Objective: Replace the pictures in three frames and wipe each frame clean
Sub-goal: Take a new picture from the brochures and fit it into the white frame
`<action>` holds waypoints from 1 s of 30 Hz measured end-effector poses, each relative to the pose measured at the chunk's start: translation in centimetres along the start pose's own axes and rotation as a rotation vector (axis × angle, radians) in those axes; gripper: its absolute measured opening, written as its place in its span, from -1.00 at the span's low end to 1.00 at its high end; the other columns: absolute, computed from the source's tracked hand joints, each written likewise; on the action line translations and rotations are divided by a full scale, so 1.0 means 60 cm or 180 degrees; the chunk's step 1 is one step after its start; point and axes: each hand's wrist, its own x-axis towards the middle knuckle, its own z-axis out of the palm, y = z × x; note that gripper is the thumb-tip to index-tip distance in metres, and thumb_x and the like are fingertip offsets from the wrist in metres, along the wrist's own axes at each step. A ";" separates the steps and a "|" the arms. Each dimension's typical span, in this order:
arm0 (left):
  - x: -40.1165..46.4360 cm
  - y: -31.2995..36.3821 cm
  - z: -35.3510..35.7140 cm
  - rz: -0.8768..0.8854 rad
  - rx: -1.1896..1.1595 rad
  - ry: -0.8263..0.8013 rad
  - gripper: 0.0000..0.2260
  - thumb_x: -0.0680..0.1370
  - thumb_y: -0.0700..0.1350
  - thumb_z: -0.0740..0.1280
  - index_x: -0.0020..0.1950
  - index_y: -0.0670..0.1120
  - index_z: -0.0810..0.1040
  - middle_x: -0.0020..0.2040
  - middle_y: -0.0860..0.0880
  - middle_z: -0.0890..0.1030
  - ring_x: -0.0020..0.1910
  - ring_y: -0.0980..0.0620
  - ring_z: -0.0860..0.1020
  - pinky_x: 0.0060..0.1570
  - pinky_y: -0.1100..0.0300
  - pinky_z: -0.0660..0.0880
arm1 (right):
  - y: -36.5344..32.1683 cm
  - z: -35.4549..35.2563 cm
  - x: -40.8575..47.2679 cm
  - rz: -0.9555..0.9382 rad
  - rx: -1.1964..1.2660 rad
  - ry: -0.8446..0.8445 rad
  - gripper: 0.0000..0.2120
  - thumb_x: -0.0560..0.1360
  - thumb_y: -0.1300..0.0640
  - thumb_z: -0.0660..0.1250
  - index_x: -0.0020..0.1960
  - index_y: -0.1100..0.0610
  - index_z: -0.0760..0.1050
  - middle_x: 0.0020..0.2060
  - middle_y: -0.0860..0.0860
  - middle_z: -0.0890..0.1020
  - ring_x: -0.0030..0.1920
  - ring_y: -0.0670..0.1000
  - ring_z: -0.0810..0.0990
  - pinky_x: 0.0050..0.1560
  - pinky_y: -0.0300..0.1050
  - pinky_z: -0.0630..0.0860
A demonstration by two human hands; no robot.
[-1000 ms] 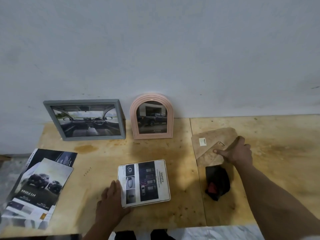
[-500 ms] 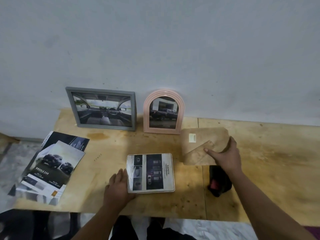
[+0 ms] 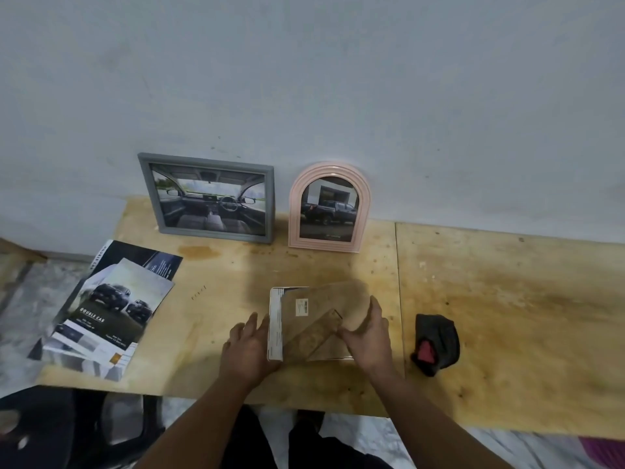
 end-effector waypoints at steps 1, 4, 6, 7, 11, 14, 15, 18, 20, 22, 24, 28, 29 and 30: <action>0.000 -0.002 -0.003 0.0023 -0.0007 -0.0022 -0.04 0.43 0.30 0.45 0.67 0.16 -0.03 0.68 -0.03 0.04 0.59 -0.20 0.09 0.46 -0.17 0.31 | -0.002 0.005 -0.003 0.0022 -0.0066 -0.0005 0.04 0.28 -0.16 0.64 0.58 -0.20 0.11 0.29 0.01 0.42 0.25 0.09 0.52 0.22 0.02 0.56; 0.003 -0.009 -0.009 0.0073 -0.0014 -0.0103 -0.04 0.42 0.27 0.46 0.66 0.18 -0.02 0.68 -0.01 0.03 0.59 -0.20 0.08 0.45 -0.15 0.33 | -0.004 0.015 -0.004 0.0050 -0.0259 -0.0013 0.04 0.33 -0.17 0.61 0.61 -0.16 0.05 0.35 0.10 0.38 0.26 0.18 0.54 0.20 0.05 0.56; 0.005 -0.014 -0.011 0.0092 -0.0013 -0.0152 -0.02 0.40 0.27 0.48 0.66 0.19 -0.02 0.68 0.01 0.02 0.59 -0.18 0.07 0.45 -0.15 0.34 | -0.006 0.019 -0.002 0.0095 -0.0391 -0.0023 0.06 0.32 -0.23 0.59 0.62 -0.15 0.02 0.36 0.11 0.37 0.24 0.20 0.56 0.19 0.08 0.58; 0.005 -0.014 -0.012 0.0094 -0.0009 -0.0177 -0.01 0.39 0.27 0.49 0.66 0.19 -0.02 0.68 0.01 0.02 0.60 -0.18 0.07 0.45 -0.14 0.33 | -0.006 0.022 -0.001 0.0123 -0.0488 -0.0031 0.07 0.32 -0.26 0.58 0.62 -0.15 0.01 0.36 0.11 0.37 0.22 0.20 0.57 0.18 0.11 0.60; 0.006 -0.009 -0.014 0.0073 0.0057 -0.0248 -0.01 0.40 0.29 0.49 0.66 0.18 -0.03 0.68 0.02 -0.03 0.60 -0.17 0.05 0.47 -0.12 0.31 | -0.013 0.035 -0.005 0.0167 -0.0860 -0.0041 0.05 0.31 -0.33 0.53 0.58 -0.15 0.00 0.35 0.11 0.37 0.22 0.22 0.56 0.11 0.16 0.61; 0.007 -0.010 -0.011 0.0066 0.0102 -0.0216 -0.04 0.42 0.30 0.46 0.66 0.16 -0.01 0.68 0.03 -0.03 0.60 -0.15 0.05 0.47 -0.13 0.31 | -0.012 0.042 -0.008 0.0281 -0.1136 0.0018 0.01 0.34 -0.29 0.54 0.57 -0.11 0.03 0.35 0.12 0.37 0.32 0.23 0.44 0.14 0.19 0.56; 0.007 -0.011 -0.011 0.0073 0.0123 -0.0211 -0.05 0.43 0.29 0.46 0.66 0.15 0.00 0.68 0.02 -0.03 0.60 -0.15 0.06 0.47 -0.13 0.32 | -0.012 0.044 -0.009 0.0307 -0.1235 0.0031 -0.01 0.35 -0.29 0.53 0.57 -0.10 0.03 0.34 0.12 0.36 0.33 0.23 0.41 0.14 0.19 0.54; 0.009 -0.011 -0.010 0.0080 0.0187 -0.0241 -0.07 0.45 0.29 0.44 0.67 0.13 0.00 0.69 0.02 -0.04 0.60 -0.15 0.06 0.49 -0.13 0.31 | -0.006 0.046 -0.008 0.0327 -0.1427 0.0067 -0.01 0.34 -0.32 0.52 0.56 -0.09 0.03 0.32 0.13 0.34 0.30 0.22 0.39 0.15 0.19 0.55; 0.009 -0.010 -0.010 0.0081 0.0216 -0.0258 -0.08 0.47 0.28 0.43 0.67 0.12 -0.01 0.69 0.01 -0.05 0.60 -0.16 0.05 0.50 -0.13 0.30 | -0.004 0.047 -0.006 0.0307 -0.1540 0.0072 0.00 0.34 -0.35 0.51 0.56 -0.08 0.03 0.29 0.13 0.34 0.27 0.21 0.40 0.14 0.20 0.57; 0.009 -0.010 -0.010 0.0096 0.0257 -0.0257 -0.09 0.48 0.29 0.41 0.68 0.11 -0.01 0.69 0.00 -0.05 0.61 -0.17 0.05 0.50 -0.14 0.29 | -0.003 0.047 -0.004 0.0278 -0.1645 0.0049 0.01 0.35 -0.37 0.48 0.58 -0.08 0.01 0.28 0.13 0.33 0.25 0.20 0.41 0.11 0.19 0.58; 0.009 -0.010 -0.011 0.0107 0.0286 -0.0263 -0.11 0.50 0.30 0.39 0.68 0.10 -0.02 0.69 -0.01 -0.05 0.61 -0.18 0.04 0.50 -0.15 0.29 | -0.003 0.045 -0.003 0.0269 -0.1726 0.0009 0.02 0.37 -0.40 0.45 0.59 -0.08 -0.03 0.28 0.14 0.32 0.24 0.20 0.41 0.09 0.17 0.58; 0.008 -0.010 -0.013 0.0114 0.0294 -0.0286 -0.13 0.51 0.30 0.37 0.68 0.09 -0.01 0.69 -0.01 -0.05 0.62 -0.19 0.03 0.51 -0.16 0.28 | 0.003 0.044 0.001 0.0266 -0.1932 -0.0029 0.05 0.38 -0.49 0.35 0.62 -0.11 -0.11 0.31 0.16 0.29 0.26 0.22 0.42 0.09 0.14 0.58; 0.008 -0.009 -0.013 0.0117 0.0304 -0.0286 -0.13 0.52 0.30 0.37 0.68 0.09 -0.01 0.69 -0.01 -0.05 0.62 -0.19 0.03 0.51 -0.16 0.28 | 0.004 0.044 0.000 0.0257 -0.2003 -0.0036 0.05 0.38 -0.51 0.32 0.62 -0.11 -0.14 0.31 0.16 0.29 0.26 0.22 0.42 0.10 0.14 0.58; 0.008 -0.009 -0.013 0.0118 0.0323 -0.0284 -0.14 0.52 0.30 0.36 0.68 0.09 -0.01 0.69 -0.01 -0.05 0.62 -0.19 0.03 0.50 -0.16 0.28 | 0.006 0.044 0.000 0.0244 -0.2075 -0.0042 0.06 0.38 -0.54 0.28 0.63 -0.12 -0.16 0.32 0.17 0.28 0.27 0.22 0.42 0.10 0.13 0.57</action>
